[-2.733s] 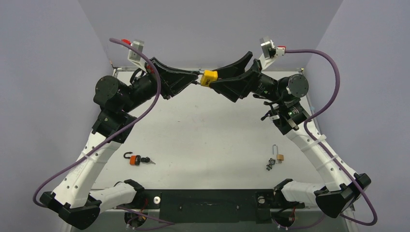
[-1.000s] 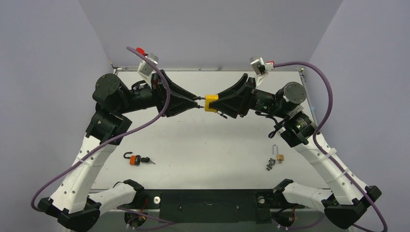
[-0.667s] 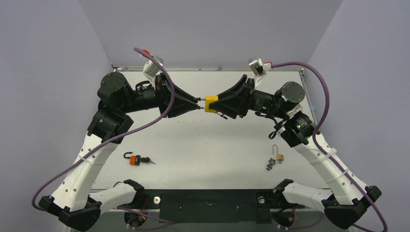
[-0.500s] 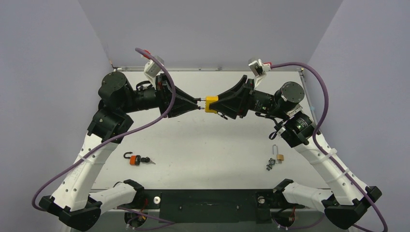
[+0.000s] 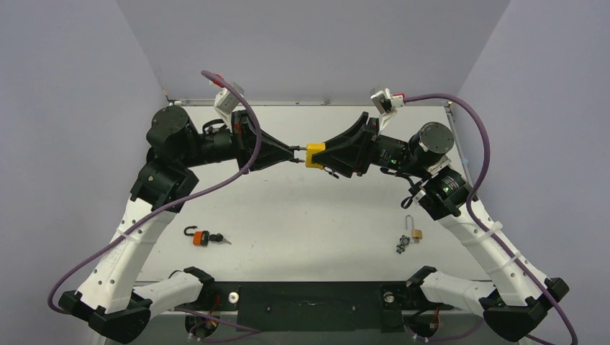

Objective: Lock with the key
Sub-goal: Lock the lock.

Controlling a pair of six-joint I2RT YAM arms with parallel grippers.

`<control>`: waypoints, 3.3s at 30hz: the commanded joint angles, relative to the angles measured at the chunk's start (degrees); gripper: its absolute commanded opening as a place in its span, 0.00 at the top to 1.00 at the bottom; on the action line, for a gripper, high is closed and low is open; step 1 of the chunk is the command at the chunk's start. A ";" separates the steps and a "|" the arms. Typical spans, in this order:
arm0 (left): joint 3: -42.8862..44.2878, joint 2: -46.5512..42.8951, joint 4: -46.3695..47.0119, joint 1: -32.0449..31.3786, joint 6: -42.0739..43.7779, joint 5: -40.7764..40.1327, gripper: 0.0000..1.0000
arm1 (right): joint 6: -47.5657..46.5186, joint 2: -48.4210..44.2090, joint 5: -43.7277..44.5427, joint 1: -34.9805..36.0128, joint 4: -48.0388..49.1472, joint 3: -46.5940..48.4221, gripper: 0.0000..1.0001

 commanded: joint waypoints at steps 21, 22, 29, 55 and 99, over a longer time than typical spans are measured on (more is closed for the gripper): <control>-2.10 4.07 12.95 -9.57 -8.55 -3.53 1.00 | -2.80 2.37 4.11 4.97 3.61 2.42 1.00; -2.12 4.13 13.14 -9.83 -8.68 -3.68 1.00 | -2.83 2.57 4.23 4.98 3.54 2.46 1.00; -1.40 5.20 13.78 -11.90 -9.69 -4.64 1.00 | -3.16 3.48 4.64 5.65 3.41 2.43 1.00; -3.74 -0.73 13.34 -1.27 -12.27 -12.38 1.00 | 1.19 -2.16 -0.40 -5.21 10.59 -4.87 0.28; 2.26 0.39 12.01 1.84 -12.67 -2.37 1.00 | 7.53 -0.25 -10.48 -7.85 22.18 -8.01 0.90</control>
